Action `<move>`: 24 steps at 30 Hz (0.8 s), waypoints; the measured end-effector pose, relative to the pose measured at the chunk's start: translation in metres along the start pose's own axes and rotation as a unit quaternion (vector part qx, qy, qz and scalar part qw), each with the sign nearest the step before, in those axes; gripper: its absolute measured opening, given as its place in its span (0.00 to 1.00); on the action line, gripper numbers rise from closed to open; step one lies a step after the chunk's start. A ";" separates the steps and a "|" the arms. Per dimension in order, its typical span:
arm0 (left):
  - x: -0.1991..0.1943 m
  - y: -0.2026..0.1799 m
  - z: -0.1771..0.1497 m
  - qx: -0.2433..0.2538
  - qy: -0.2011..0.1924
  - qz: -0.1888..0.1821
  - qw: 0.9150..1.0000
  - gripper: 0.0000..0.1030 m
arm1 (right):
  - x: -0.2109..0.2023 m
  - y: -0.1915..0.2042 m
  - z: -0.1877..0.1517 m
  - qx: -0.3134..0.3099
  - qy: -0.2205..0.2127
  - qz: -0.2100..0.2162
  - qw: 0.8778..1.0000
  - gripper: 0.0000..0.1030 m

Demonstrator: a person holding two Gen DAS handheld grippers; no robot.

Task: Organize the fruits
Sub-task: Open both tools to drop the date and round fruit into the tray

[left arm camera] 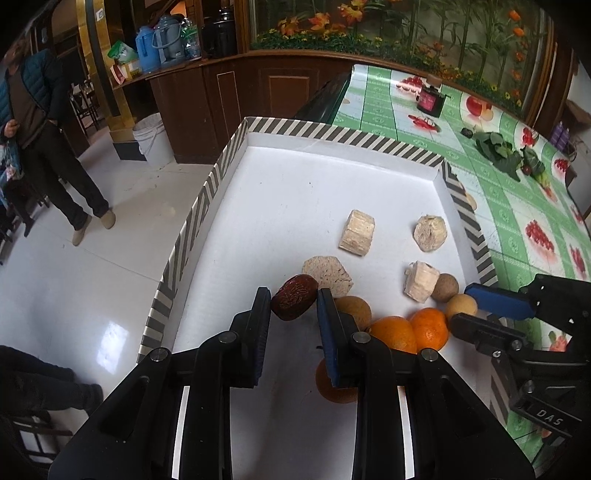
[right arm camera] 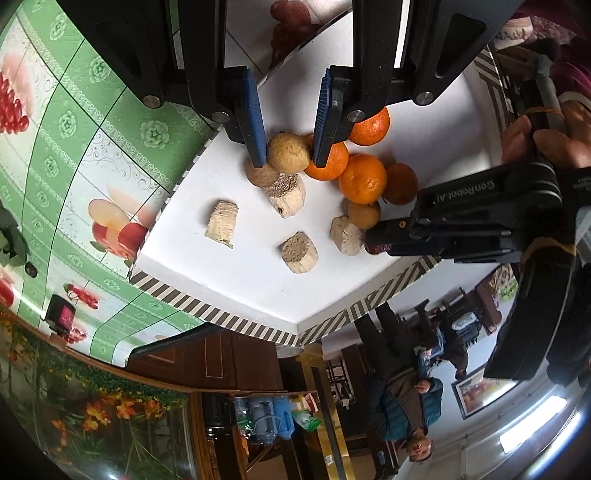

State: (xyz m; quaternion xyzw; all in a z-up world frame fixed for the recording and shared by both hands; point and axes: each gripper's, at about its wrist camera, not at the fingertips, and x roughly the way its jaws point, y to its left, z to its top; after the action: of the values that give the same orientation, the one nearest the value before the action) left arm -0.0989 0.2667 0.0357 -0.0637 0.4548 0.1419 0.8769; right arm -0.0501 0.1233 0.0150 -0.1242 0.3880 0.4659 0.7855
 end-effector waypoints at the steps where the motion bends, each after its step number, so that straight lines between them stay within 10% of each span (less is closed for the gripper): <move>1: 0.000 0.000 0.000 -0.001 0.000 0.001 1.000 0.24 | 0.000 0.000 0.000 0.003 -0.001 0.001 1.000 0.24; 11: -0.013 -0.004 -0.005 -0.009 -0.025 0.012 1.000 0.51 | -0.016 -0.005 -0.006 0.029 -0.029 0.006 0.999 0.27; 24: -0.047 -0.035 -0.023 -0.015 -0.110 0.035 0.993 0.51 | -0.044 -0.007 -0.019 0.050 -0.085 -0.024 0.995 0.27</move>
State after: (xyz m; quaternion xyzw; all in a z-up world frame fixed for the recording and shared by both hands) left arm -0.1319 0.2189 0.0601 -0.0445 0.3552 0.1856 0.9151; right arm -0.0650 0.0806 0.0331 -0.0543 0.3398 0.4357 0.8317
